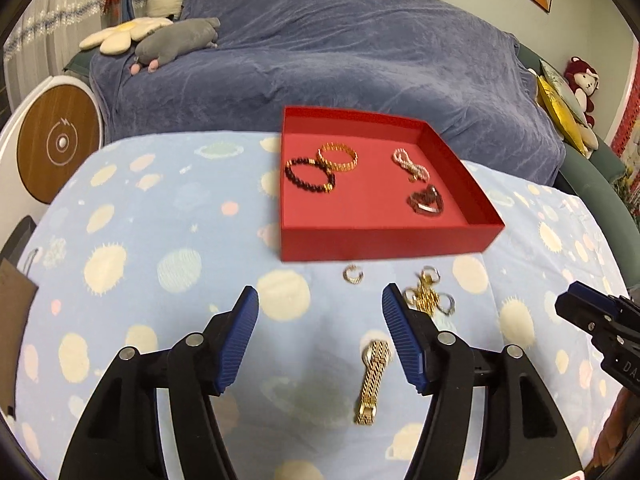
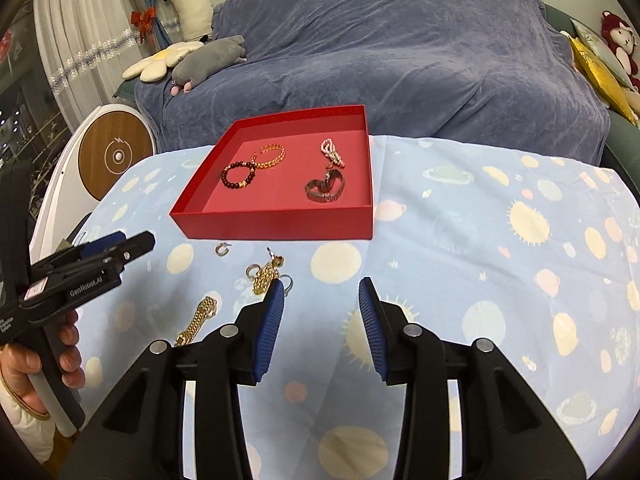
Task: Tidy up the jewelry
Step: 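Move the left tool to the gold link watch and close on it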
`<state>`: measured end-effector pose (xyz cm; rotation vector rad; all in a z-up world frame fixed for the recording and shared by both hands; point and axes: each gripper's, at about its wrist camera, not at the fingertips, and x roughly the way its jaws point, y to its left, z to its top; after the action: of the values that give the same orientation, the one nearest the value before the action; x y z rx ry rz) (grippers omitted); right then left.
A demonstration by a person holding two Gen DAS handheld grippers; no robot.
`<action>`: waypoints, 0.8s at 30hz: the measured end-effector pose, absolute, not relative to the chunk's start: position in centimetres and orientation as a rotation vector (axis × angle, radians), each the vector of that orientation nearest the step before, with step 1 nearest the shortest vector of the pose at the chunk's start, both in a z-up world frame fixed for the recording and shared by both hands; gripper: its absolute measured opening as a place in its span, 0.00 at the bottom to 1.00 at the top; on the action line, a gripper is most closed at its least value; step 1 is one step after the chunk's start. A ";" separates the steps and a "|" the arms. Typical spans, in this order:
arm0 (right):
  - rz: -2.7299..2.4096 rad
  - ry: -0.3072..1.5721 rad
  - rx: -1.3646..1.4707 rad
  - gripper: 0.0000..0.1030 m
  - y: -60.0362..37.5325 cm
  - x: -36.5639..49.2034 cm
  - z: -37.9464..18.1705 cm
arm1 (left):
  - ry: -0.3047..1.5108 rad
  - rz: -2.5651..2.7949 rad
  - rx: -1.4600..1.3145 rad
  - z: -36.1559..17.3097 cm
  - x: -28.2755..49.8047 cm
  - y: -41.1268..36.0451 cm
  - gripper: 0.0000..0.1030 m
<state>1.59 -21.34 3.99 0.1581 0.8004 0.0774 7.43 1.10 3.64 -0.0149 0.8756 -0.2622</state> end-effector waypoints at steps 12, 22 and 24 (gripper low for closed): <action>0.078 0.874 0.132 0.36 -20.8 1.4 0.7 | 0.951 -0.347 0.051 -1.1 5.1 -2.9 0.67; 0.089 0.905 0.116 0.36 -20.5 1.9 -0.3 | 0.980 -0.375 0.076 -2.6 5.4 -4.1 0.48; 0.093 0.905 0.116 0.36 -20.3 2.0 -0.3 | 0.972 -0.381 0.080 -2.6 5.3 -4.3 0.33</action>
<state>2.01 -20.32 -0.28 0.1164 0.9053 0.0933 5.27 -4.30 -2.65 0.0799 0.9717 -0.3805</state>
